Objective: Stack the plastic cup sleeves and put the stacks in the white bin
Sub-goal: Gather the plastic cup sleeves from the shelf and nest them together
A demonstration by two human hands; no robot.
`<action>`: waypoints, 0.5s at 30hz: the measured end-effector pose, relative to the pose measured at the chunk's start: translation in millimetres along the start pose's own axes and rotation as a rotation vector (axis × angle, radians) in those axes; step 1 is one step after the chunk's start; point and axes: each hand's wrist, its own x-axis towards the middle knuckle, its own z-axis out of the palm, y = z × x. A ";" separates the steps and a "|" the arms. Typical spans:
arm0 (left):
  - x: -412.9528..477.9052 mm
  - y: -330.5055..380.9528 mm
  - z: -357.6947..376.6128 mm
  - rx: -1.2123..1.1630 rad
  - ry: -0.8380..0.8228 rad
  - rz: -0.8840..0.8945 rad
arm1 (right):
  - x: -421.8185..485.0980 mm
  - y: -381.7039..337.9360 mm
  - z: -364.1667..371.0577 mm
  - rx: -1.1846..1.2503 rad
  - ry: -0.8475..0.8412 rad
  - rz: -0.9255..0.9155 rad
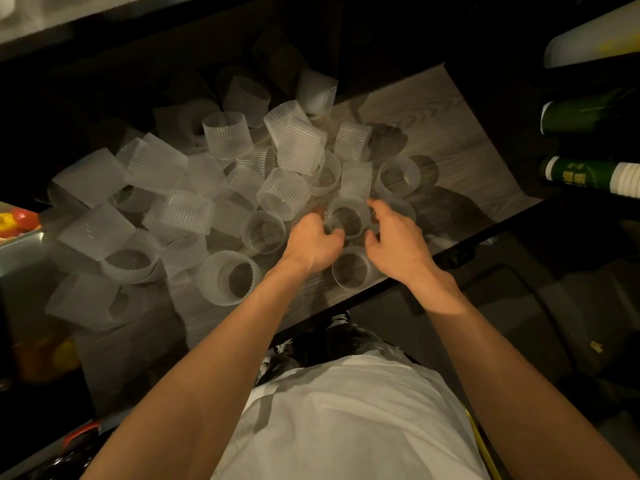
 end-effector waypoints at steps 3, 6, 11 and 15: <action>-1.1 3.6 -2.5 -0.067 0.014 0.037 | 0.6 -5.0 -2.6 0.103 0.039 0.027; -2.1 6.2 -6.5 -0.099 0.105 0.101 | 4.0 -10.2 -8.7 0.337 0.132 0.142; -13.1 11.3 -14.1 -0.136 0.244 0.256 | -3.5 -12.3 -19.9 0.629 0.089 0.222; -22.9 6.1 -14.5 -0.171 0.168 0.285 | -22.7 -7.5 -24.1 0.639 0.020 0.222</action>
